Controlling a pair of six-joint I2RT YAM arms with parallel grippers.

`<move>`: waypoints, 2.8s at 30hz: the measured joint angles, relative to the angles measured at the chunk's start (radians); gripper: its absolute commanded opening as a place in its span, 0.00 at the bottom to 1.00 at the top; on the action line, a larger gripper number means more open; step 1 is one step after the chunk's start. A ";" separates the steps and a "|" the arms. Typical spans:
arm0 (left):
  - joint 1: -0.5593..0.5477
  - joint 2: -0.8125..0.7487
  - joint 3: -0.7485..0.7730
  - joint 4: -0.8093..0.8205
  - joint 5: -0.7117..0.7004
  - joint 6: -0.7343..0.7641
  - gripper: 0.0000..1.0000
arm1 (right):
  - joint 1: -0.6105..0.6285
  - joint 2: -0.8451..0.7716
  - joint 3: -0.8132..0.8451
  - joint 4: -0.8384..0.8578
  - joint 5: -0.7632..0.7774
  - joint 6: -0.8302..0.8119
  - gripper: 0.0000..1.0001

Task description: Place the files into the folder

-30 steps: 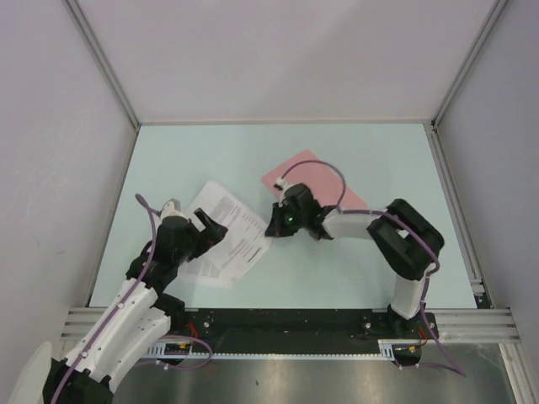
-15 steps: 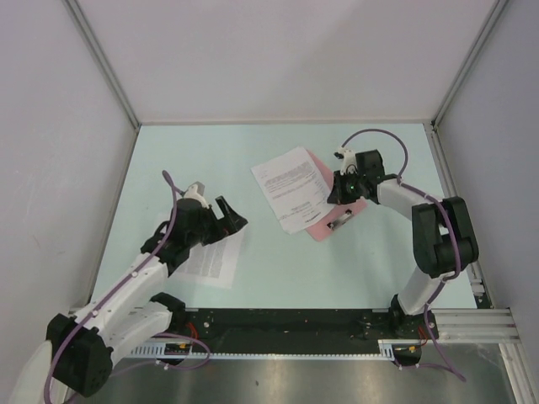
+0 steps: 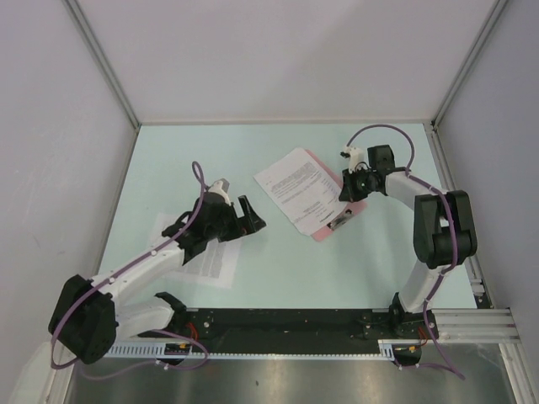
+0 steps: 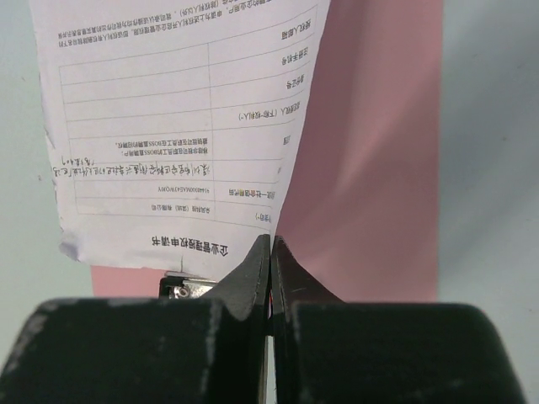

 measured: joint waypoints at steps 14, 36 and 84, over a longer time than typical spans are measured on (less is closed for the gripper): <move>-0.065 0.124 0.083 0.028 0.002 0.000 0.99 | -0.048 0.019 0.001 -0.001 -0.021 -0.095 0.00; -0.103 0.193 0.135 0.043 0.003 -0.001 0.99 | -0.043 0.053 0.022 0.023 0.043 -0.138 0.57; -0.002 1.197 1.200 -0.237 0.105 0.315 0.82 | 0.322 0.011 0.116 -0.519 0.872 1.580 0.54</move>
